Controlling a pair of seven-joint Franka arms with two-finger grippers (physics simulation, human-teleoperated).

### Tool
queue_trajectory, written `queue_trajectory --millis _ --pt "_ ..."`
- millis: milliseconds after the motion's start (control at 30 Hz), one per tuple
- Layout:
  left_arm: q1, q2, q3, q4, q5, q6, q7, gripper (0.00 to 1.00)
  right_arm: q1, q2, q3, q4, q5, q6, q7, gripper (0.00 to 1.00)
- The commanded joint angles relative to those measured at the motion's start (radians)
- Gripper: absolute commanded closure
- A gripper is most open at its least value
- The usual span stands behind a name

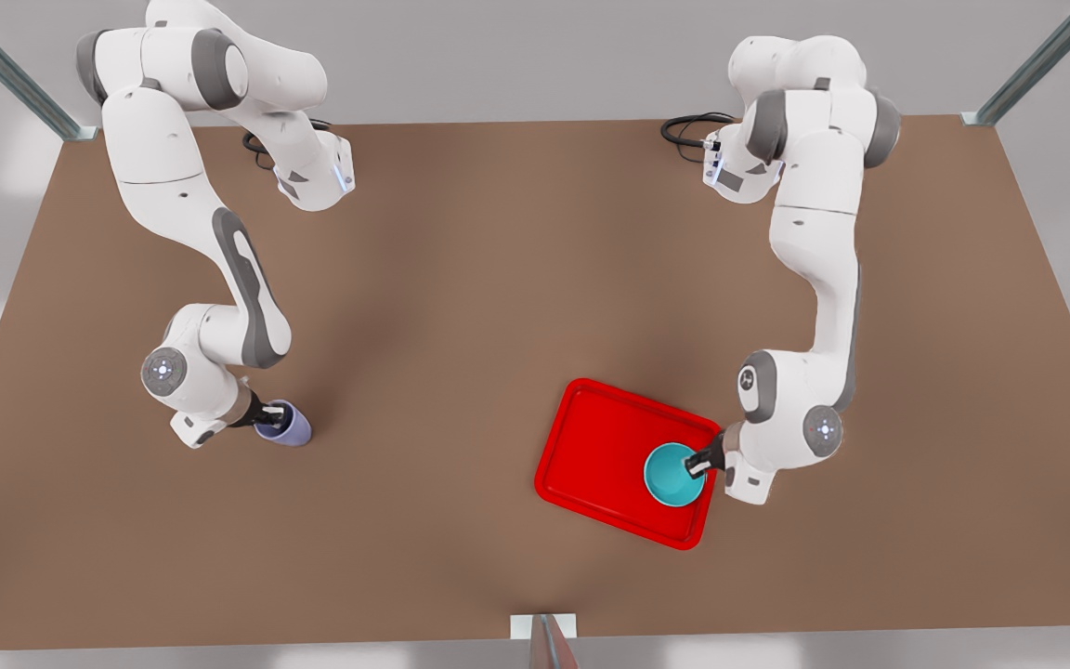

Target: Place the bowl on the tray with the left arm and the cup on the tray with the right arm

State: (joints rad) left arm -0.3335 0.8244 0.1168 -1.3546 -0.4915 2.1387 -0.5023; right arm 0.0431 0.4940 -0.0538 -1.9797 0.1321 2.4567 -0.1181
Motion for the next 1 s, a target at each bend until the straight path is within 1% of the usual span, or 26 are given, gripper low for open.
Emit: queue_trajectory --millis 0,33,133,167,200,233,400,467,533,600,633,733,800,833,867,900,933,967 --pt "-0.001 0.002 0.0 0.0 -0.108 0.001 0.002 0.79 0.0 0.0 0.0 0.001 0.001 -0.001 0.0 0.73" --pt "-0.015 0.01 -0.002 0.0 -0.108 0.023 -0.007 0.79 0.0 0.0 0.0 0.002 0.003 -0.001 0.001 0.78" --pt "-0.018 0.018 -0.008 0.0 -0.108 0.024 -0.012 0.79 0.003 0.0 0.0 0.009 0.004 -0.002 0.006 0.79" --pt "-0.018 0.019 -0.008 0.0 -0.107 0.024 -0.006 0.72 0.003 0.0 0.0 0.01 0.004 -0.004 0.005 0.79" --pt "-0.016 0.021 -0.008 0.0 -0.107 0.024 0.014 0.07 0.003 0.0 0.0 0.016 0.003 -0.005 0.003 0.79" --pt "-0.016 0.024 -0.008 0.0 -0.107 0.024 0.014 0.0 0.003 0.0 0.0 0.018 0.004 -0.005 0.003 0.79" --pt "-0.016 0.018 -0.005 0.011 -0.096 0.015 0.01 0.0 0.003 0.0 -0.001 0.021 0.003 -0.01 0.0 0.79" --pt "-0.016 -0.022 -0.003 0.028 0.011 -0.049 0.005 0.0 0.004 0.0 0.0 0.022 0.003 -0.01 0.001 0.79" --pt "-0.016 -0.094 0.004 0.032 0.141 -0.138 0.007 0.0 0.026 -0.011 -0.001 0.022 0.003 -0.013 -0.005 0.79" --pt "-0.01 -0.137 0.009 0.091 0.307 -0.249 0.011 0.0 0.027 -0.018 -0.001 0.03 0.003 -0.015 -0.003 0.79" --pt "-0.002 -0.168 0.046 0.103 0.381 -0.322 0.122 0.0 0.034 -0.026 0.002 0.03 0.003 -0.015 -0.003 0.79" --pt "-0.004 -0.264 0.182 0.103 0.386 -0.424 0.399 0.0 0.073 -0.041 0.005 0.045 0.003 -0.016 0.008 0.79" --pt "-0.002 -0.298 0.244 0.1 0.387 -0.444 0.485 0.0 0.118 -0.04 0.008 0.081 0.003 -0.036 0.012 0.79" --pt "0.001 -0.332 0.245 0.097 0.387 -0.473 0.488 0.0 0.144 -0.035 0.008 0.1 0.004 -0.038 0.032 0.79" --pt "0.063 -0.387 0.184 0.086 0.396 -0.508 0.49 0.0 0.188 -0.032 0.008 0.142 0.004 -0.073 0.075 0.79" --pt "0.142 -0.424 0.063 0.077 0.494 -0.516 0.487 0.0 0.213 -0.028 0.008 0.165 0.004 -0.096 0.109 0.79" --pt "0.205 -0.464 -0.028 0.046 0.551 -0.514 0.481 0.0 0.245 -0.017 0.008 0.193 0.004 -0.104 0.152 0.79" --pt "0.251 -0.51 -0.081 0.006 0.554 -0.505 0.484 0.0 0.287 0.0 0.006 0.255 0.004 -0.154 0.202 0.79"
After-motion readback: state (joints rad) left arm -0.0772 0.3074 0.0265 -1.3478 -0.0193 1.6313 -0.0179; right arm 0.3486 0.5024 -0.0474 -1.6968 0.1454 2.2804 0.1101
